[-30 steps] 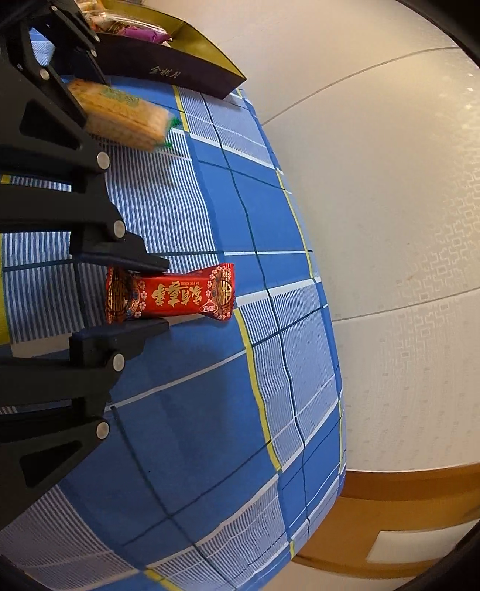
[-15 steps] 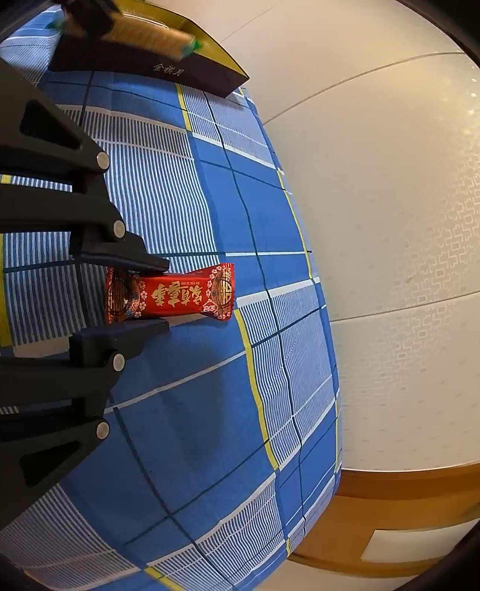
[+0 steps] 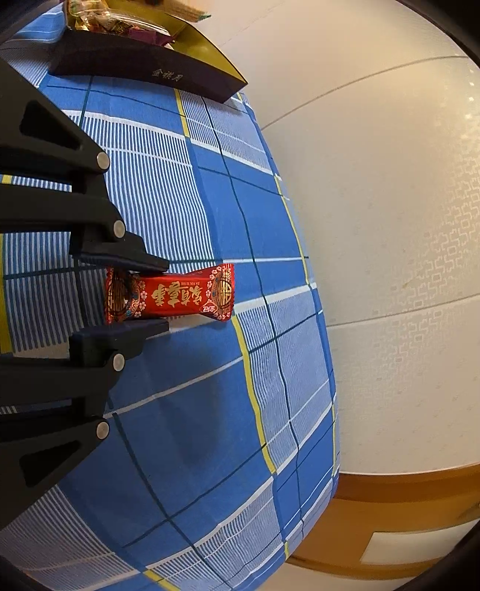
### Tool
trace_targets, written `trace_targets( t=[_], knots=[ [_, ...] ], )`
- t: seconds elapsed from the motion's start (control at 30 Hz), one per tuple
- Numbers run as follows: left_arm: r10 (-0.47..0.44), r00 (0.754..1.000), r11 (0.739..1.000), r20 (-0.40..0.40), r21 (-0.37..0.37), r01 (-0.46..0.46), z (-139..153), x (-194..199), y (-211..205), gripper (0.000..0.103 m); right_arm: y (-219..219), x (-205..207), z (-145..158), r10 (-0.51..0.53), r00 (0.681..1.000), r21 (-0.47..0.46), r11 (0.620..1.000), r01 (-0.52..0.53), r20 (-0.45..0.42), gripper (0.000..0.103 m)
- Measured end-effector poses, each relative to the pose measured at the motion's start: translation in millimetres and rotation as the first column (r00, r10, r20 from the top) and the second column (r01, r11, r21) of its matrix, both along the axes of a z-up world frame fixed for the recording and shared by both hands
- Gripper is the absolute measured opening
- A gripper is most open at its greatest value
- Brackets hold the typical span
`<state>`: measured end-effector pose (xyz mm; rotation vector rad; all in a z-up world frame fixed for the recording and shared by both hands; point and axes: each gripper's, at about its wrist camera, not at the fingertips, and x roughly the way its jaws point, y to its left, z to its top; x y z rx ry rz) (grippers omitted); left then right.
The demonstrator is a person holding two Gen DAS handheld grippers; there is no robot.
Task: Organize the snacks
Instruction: 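Lift the cracker packet with the left gripper and lower it into the tray, then open the left gripper to release the cracker packet in the tray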
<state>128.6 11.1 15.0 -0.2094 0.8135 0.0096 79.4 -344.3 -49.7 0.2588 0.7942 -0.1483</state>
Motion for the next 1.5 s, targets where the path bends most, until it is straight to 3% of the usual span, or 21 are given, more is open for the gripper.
trace_targets(
  t=[0.23,0.57,1.0,1.27,1.33,1.4,1.5],
  knots=[
    [0.120,0.987,0.993,-0.104,0.007,-0.119,-20,22,50,0.048,-1,1,-1,-0.006,1.000,0.015,1.000,0.006,-0.003,0.025],
    [0.159,0.966,0.987,-0.202,0.027,-0.157,-42,51,72,0.048,-2,2,-2,-0.015,1.000,0.024,1.000,0.015,-0.009,0.025],
    [0.190,0.965,0.982,-0.179,0.016,-0.191,-40,21,73,0.049,-2,2,-1,-0.015,1.000,0.025,1.000,0.015,-0.009,0.025],
    [0.188,0.960,0.982,-0.207,0.065,-0.178,-42,53,77,0.049,-2,2,-2,-0.017,1.000,0.030,0.999,0.017,-0.008,0.025],
    [0.213,0.959,0.977,-0.188,0.042,-0.209,-36,51,81,0.051,-3,2,-2,-0.018,1.000,0.034,0.999,0.018,-0.007,0.025],
    [0.243,0.958,0.970,-0.155,0.061,-0.236,-30,42,79,0.066,-2,2,-2,-0.018,1.000,0.031,0.999,0.018,-0.008,0.025],
    [0.205,0.970,0.979,-0.133,0.028,-0.203,-26,26,74,0.067,-2,2,-2,-0.018,1.000,0.030,0.999,0.019,-0.008,0.025]
  ],
)
